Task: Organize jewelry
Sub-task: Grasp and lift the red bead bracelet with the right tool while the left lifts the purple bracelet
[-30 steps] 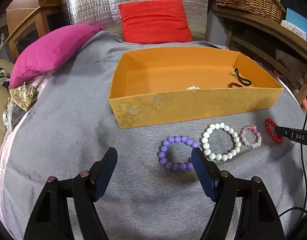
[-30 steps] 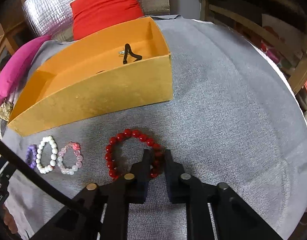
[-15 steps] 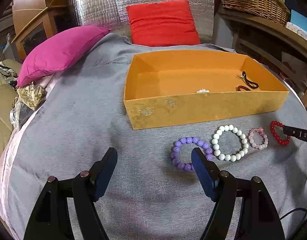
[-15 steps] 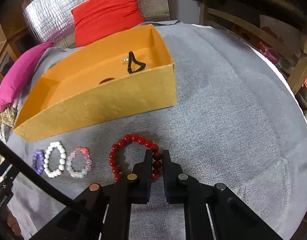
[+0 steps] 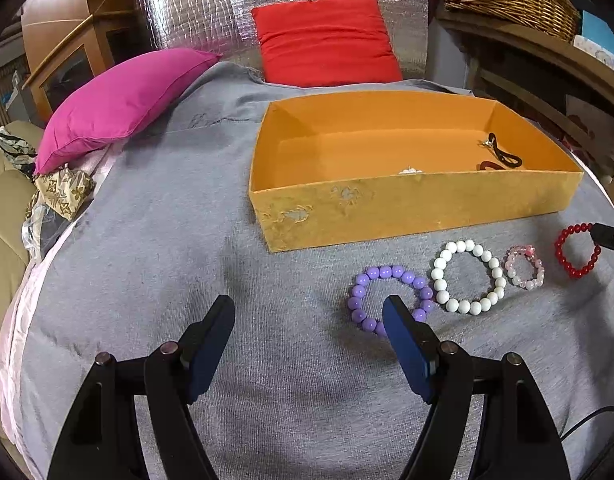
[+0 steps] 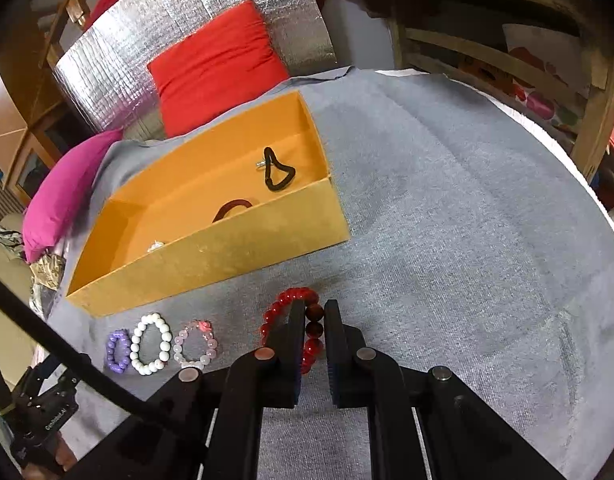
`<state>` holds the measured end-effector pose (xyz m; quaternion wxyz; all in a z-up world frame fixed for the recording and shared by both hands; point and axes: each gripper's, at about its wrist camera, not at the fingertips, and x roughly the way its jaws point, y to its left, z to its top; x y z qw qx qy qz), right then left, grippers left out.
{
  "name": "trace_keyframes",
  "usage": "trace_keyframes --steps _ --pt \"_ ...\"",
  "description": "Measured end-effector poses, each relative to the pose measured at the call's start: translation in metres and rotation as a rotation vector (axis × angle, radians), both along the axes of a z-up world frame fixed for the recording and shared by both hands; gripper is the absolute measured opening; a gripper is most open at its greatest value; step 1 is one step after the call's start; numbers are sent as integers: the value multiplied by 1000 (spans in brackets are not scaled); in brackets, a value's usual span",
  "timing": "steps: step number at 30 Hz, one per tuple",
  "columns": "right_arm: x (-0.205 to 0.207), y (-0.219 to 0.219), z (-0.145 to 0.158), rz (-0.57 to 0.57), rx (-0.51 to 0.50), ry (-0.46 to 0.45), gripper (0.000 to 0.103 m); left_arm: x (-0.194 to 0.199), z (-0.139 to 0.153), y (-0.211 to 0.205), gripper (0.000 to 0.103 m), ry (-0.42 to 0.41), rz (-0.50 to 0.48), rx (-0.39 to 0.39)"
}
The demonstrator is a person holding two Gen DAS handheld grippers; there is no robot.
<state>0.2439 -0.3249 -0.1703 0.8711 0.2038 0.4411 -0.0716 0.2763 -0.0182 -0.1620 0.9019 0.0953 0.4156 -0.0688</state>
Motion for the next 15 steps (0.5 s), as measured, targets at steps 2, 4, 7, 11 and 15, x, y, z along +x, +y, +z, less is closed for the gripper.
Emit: trace_keyframes --steps 2,4,7,11,15 --pt "2 -4 -2 4 19 8 11 0 -2 -1 77 8 -9 4" --pt "3 -8 -5 7 36 17 11 1 -6 -2 77 28 -21 14" --pt "7 -15 -9 5 64 35 11 3 -12 -4 77 63 -37 17" --pt "14 -19 -18 -4 97 82 14 5 -17 -6 77 99 -59 -1" --pt "20 -21 -26 -20 75 113 18 6 -19 -8 77 111 -84 -29"
